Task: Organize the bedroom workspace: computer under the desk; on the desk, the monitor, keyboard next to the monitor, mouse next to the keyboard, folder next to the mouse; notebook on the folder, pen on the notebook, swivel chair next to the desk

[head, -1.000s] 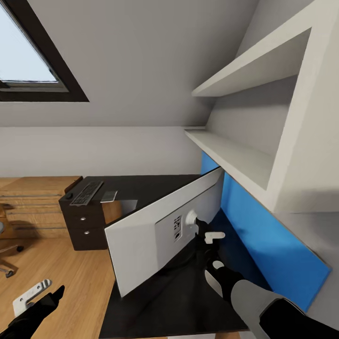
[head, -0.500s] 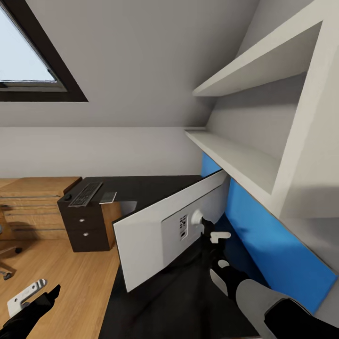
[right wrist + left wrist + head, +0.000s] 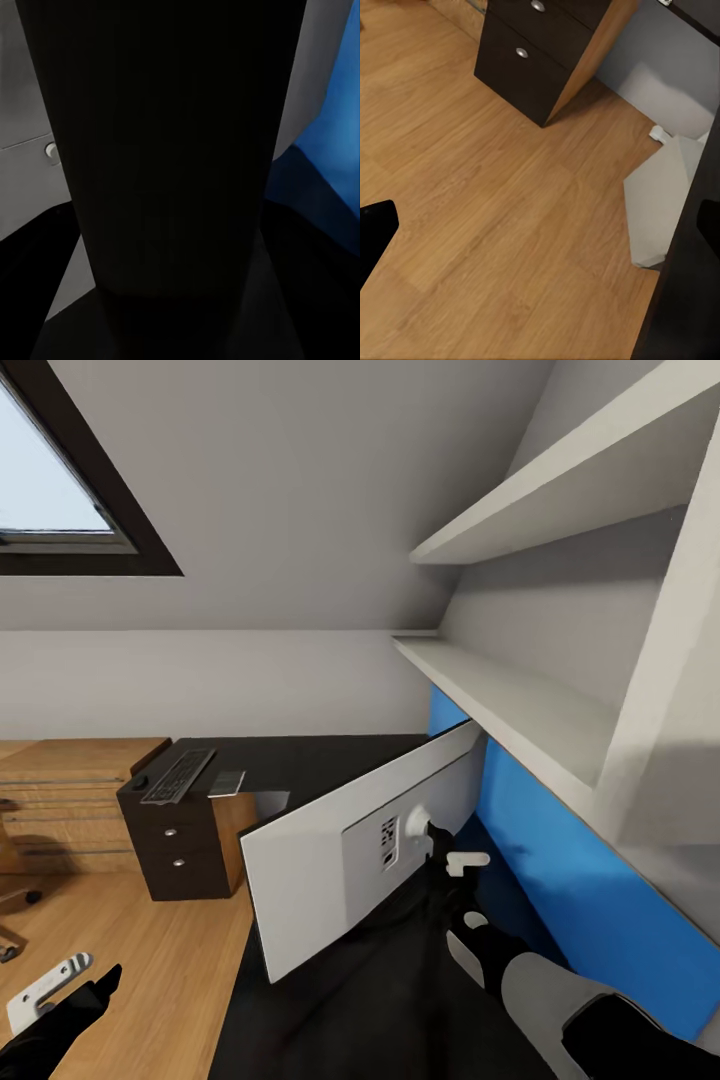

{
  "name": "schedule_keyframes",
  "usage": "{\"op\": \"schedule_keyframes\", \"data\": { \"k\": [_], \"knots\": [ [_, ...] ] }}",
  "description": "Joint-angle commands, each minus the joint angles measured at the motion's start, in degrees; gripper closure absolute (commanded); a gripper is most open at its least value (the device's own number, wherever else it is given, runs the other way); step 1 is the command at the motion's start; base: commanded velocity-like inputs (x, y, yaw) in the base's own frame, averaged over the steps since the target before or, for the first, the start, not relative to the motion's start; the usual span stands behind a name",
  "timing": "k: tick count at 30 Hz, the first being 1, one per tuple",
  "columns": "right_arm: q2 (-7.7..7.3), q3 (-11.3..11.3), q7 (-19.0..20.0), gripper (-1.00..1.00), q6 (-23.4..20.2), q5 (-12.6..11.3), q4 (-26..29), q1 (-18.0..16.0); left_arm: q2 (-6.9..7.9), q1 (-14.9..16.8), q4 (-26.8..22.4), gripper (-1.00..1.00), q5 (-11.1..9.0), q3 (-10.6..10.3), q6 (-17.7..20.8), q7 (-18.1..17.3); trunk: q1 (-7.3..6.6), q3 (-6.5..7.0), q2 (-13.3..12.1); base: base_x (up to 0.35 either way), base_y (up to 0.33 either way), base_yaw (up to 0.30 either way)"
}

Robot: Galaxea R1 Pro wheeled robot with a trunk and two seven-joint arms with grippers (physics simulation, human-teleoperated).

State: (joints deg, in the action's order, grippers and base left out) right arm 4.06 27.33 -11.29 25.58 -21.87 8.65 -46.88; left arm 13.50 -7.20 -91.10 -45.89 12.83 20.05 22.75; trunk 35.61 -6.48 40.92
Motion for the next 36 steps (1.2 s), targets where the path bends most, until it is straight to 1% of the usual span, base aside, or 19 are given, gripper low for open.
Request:
{"op": "schedule_keyframes", "data": {
  "k": [1, 11, 18, 27, 36],
  "knots": [
    [-0.02, 2.87, -1.28, 1.00, 0.52, -1.59, -0.21, -0.05, 0.03, -0.01, -0.13, -1.00, -0.52, 0.07, 0.16, 0.37, 0.06, -0.09, 0.05, 0.277, 0.000, 0.000],
    [-0.12, 2.85, -1.28, 1.00, 0.52, -1.59, -0.21, -0.05, 0.03, -0.01, -0.13, -1.00, -0.52, 0.09, 0.13, 0.37, 0.06, -0.09, 0.05, 0.221, 0.000, 0.000],
    [-0.19, 2.84, -1.28, 1.00, 0.52, -1.59, -0.21, -0.05, 0.01, -0.01, -0.13, -1.00, -0.52, 0.74, 0.16, 0.37, 0.06, -0.09, 0.05, 0.021, 0.000, 0.000],
    [-0.19, 2.82, -1.28, 1.00, 0.52, -1.59, -0.21, -0.05, -0.04, -0.01, -0.13, -1.00, -0.52, 0.79, 0.16, 0.37, 0.06, -0.09, 0.05, 0.084, 0.000, 0.000],
    [-0.19, 2.90, -1.28, 1.00, 0.52, -1.59, -0.21, -0.05, -0.05, -0.01, -0.13, -1.00, -0.52, 0.80, 0.16, 0.37, 0.06, -0.09, 0.05, 0.011, 0.000, 0.000]
  ]
}}
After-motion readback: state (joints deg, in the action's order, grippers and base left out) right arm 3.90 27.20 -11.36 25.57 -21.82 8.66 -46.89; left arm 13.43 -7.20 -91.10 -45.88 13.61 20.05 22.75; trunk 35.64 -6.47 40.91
